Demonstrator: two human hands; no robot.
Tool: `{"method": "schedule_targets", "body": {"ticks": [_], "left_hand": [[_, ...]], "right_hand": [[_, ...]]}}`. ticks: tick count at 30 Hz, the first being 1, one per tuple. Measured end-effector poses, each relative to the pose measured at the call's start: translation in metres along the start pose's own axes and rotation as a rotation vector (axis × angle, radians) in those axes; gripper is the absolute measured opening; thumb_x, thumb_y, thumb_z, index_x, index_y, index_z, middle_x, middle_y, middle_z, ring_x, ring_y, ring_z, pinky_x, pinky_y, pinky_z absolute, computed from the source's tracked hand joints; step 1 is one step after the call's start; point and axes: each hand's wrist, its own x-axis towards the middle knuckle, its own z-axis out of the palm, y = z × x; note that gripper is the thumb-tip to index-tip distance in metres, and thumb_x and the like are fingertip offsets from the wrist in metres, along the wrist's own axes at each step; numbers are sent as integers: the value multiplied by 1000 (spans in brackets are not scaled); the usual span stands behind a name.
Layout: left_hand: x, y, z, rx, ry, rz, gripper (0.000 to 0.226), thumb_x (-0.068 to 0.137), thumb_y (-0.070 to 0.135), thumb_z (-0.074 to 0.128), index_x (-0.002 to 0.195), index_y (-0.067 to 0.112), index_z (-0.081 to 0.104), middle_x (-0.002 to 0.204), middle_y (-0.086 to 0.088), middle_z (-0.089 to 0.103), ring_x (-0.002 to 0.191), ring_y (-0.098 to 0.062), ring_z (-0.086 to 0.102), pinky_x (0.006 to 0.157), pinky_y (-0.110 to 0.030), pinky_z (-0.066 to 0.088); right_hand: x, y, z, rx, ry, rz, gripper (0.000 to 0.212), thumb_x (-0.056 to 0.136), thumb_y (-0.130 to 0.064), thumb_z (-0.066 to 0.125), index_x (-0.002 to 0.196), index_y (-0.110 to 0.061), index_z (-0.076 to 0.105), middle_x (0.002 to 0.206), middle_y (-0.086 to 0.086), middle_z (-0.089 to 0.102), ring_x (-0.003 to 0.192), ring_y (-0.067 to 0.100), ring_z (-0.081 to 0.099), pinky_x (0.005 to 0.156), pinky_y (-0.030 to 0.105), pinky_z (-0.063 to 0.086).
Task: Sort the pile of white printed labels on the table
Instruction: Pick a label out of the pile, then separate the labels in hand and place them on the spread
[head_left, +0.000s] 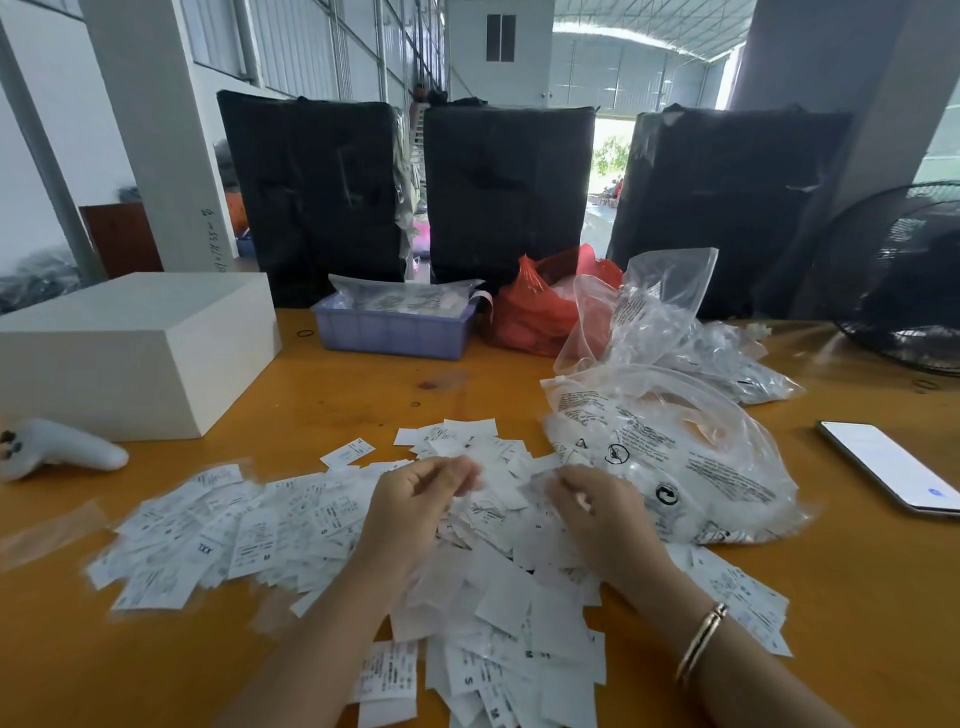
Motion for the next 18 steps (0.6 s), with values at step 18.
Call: {"method": "schedule_targets", "body": {"ticks": [18], "left_hand": [[-2,-4,7,-136,82,-181,34,82,55,52,91,32,75,62,12,56,73,-15,53,72,-27,47]], "right_hand": [[-19,-42,28,147,-15,-81,49,78,-62,50,101,-25,72,86,-17,62,70,1,60,64,19,50]]}}
